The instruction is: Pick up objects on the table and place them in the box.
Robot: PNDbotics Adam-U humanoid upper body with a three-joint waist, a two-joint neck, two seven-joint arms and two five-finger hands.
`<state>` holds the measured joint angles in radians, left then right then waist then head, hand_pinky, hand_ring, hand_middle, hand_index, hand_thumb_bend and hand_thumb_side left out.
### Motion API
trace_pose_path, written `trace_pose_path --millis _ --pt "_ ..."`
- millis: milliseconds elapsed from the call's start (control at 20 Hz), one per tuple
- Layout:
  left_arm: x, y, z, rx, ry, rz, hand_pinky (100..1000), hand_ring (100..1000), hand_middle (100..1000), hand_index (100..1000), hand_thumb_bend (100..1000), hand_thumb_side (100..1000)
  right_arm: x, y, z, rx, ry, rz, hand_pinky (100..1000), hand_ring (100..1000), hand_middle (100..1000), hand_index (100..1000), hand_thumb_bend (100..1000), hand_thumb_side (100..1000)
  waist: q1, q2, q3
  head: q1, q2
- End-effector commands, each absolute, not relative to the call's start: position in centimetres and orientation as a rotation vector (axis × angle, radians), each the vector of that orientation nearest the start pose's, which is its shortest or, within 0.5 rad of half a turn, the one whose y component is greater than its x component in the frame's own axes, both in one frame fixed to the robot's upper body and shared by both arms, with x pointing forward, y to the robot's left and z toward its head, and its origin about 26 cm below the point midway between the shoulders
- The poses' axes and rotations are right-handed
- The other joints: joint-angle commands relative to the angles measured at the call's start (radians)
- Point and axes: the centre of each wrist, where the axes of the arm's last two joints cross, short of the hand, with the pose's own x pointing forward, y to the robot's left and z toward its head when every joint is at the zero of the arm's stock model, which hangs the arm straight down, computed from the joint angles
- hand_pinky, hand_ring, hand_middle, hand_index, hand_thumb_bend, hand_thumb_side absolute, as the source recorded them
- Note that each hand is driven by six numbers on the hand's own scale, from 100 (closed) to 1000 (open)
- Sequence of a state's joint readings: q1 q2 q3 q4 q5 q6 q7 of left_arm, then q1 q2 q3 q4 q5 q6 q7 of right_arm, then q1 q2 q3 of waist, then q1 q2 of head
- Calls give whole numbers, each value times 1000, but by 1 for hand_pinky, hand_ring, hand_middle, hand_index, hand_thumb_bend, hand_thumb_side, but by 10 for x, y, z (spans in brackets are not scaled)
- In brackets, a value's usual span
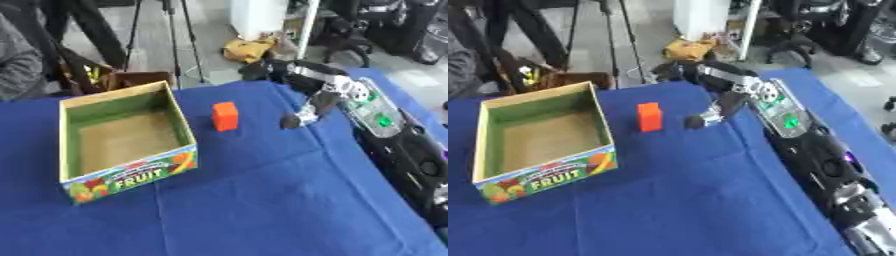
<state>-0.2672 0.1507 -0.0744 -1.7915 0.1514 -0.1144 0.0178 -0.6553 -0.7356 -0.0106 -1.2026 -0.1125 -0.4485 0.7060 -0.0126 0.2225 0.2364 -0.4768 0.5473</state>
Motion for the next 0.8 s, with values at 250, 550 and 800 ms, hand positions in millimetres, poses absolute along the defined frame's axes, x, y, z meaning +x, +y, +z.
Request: trace_pose_path --millis 250,550,800 --pt "323 217 138 -237 -2176 -243 452 823 448 628 540 815 412 -461 215 -258 -1820 1484 1000 1000 988 891 721 479 2 -17 55 -94 -27" --pt "323 215 138 -268 -2172 -267 451 823 449 629 541 816 422 -464 205 -360 -1764 1482 1000 1000 988 897 716 445 9 -14 95 -140 -34" --pt "323 212 138 -285 -2174 -273 451 824 449 630 540 817 424 -462 192 -420 -1727 1492 1000 1000 965 895 710 426 11 -10 118 -160 -48"
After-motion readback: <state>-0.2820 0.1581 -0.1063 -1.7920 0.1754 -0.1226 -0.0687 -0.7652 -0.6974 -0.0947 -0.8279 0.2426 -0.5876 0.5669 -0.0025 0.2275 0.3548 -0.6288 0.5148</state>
